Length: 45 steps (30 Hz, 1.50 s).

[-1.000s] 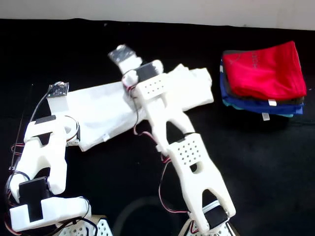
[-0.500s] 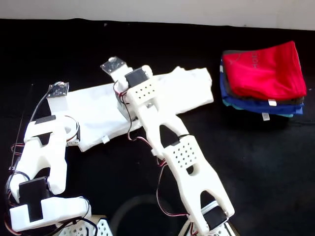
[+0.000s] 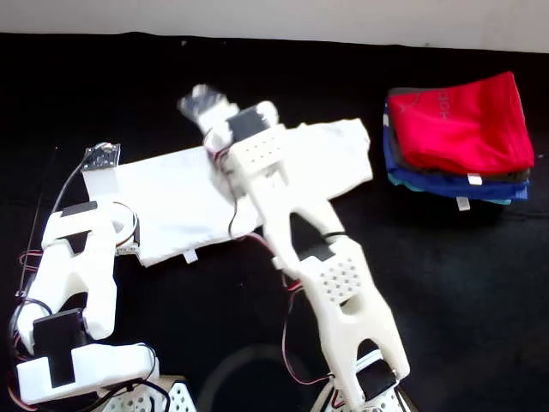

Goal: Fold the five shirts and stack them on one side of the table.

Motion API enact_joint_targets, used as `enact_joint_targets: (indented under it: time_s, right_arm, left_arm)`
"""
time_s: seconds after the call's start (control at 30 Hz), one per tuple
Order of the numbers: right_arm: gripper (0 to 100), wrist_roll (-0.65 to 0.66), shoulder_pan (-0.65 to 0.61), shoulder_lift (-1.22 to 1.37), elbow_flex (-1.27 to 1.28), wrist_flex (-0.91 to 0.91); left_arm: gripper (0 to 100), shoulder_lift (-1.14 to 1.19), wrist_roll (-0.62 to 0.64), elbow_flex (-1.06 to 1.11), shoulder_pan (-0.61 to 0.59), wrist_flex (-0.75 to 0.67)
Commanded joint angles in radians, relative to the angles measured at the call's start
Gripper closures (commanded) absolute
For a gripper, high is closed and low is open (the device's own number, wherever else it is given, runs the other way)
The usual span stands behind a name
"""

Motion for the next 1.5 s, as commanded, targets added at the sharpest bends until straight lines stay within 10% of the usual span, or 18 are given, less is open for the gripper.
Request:
enact_joint_targets:
  time_s: [0.0, 0.33, 1.47]
  right_arm:
    - [99.3, 0.052, 0.096, -0.108, -0.153, 0.039]
    - [99.3, 0.129, 0.311, 0.137, -0.120, 0.027]
    - [99.3, 0.126, 0.140, 0.346, -0.444, -0.076]
  left_arm:
    - [99, -0.008, 0.006, -0.001, -0.018, -0.014]
    - [99, -0.008, 0.006, -0.001, -0.018, -0.014]
    - [99, -0.008, 0.006, -0.001, -0.018, -0.014]
